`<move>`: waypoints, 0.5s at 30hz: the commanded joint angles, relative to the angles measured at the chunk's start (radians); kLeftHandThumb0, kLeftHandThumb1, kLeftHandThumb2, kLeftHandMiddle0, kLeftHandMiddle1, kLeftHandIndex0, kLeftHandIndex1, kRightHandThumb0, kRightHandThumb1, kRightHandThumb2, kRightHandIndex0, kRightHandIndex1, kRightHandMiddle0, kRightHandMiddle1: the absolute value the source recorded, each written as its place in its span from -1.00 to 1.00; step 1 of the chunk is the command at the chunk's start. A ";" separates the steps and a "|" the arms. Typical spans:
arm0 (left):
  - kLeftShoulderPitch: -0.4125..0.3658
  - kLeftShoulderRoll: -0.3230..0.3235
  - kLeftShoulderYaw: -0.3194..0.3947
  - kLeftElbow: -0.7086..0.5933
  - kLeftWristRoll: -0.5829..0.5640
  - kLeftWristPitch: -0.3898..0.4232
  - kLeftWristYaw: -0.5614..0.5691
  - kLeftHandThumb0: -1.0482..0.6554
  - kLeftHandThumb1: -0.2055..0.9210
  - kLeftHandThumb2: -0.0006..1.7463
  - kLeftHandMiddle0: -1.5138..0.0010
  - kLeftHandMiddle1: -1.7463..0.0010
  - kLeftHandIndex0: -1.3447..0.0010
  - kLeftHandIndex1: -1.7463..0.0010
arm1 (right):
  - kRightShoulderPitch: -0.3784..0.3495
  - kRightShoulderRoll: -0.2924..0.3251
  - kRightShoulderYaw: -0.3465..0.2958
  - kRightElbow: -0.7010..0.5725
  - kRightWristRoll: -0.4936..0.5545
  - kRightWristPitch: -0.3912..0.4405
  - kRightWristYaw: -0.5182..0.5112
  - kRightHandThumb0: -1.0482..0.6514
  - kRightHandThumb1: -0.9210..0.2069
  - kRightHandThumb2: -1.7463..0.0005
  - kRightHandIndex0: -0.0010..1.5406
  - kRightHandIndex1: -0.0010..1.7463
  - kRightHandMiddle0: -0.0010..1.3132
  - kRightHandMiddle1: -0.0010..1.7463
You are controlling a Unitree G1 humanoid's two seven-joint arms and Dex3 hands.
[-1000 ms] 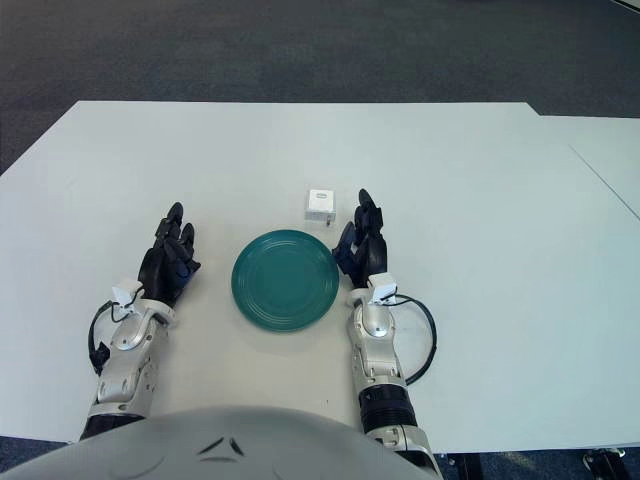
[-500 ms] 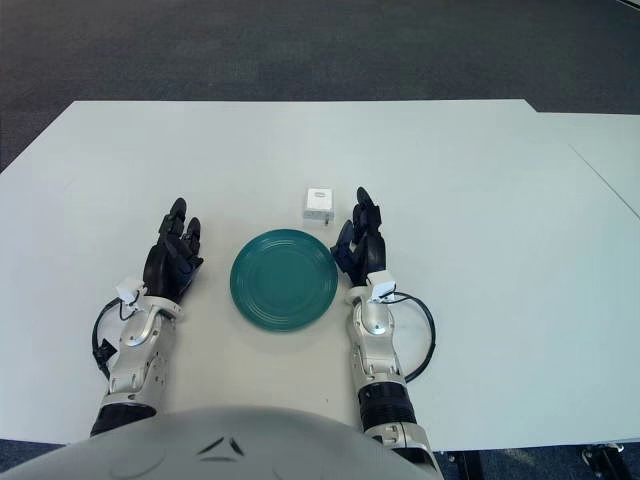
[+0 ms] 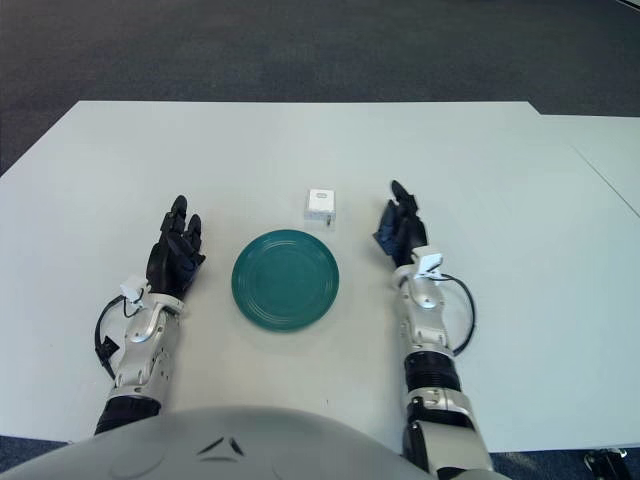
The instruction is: Put the charger into the plate.
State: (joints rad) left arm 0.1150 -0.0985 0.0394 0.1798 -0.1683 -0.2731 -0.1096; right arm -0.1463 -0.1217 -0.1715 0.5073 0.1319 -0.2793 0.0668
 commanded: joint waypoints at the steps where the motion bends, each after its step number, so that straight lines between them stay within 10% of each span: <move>1: 0.014 -0.006 -0.012 0.046 0.022 0.040 0.019 -1.00 1.00 0.33 1.00 1.00 1.00 1.00 | 0.026 0.038 0.017 0.081 0.007 0.016 0.036 -0.75 -1.00 -0.11 -0.91 -0.99 -1.00 -0.66; 8: 0.028 -0.027 -0.031 0.032 0.048 0.021 0.035 -1.00 1.00 0.28 1.00 1.00 1.00 1.00 | 0.004 0.027 0.015 0.115 -0.001 -0.025 0.045 -0.77 -1.00 -0.13 -0.91 -0.99 -1.00 -0.67; 15: 0.033 -0.033 -0.041 0.019 0.036 0.037 0.037 -1.00 1.00 0.27 1.00 1.00 1.00 1.00 | -0.253 -0.156 -0.058 0.193 0.022 0.093 0.079 -0.75 -1.00 -0.16 -0.94 -1.00 -1.00 -0.75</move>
State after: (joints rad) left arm 0.1171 -0.1142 0.0018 0.1747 -0.1299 -0.2801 -0.0847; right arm -0.2785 -0.1758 -0.1821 0.6315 0.1452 -0.2639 0.1595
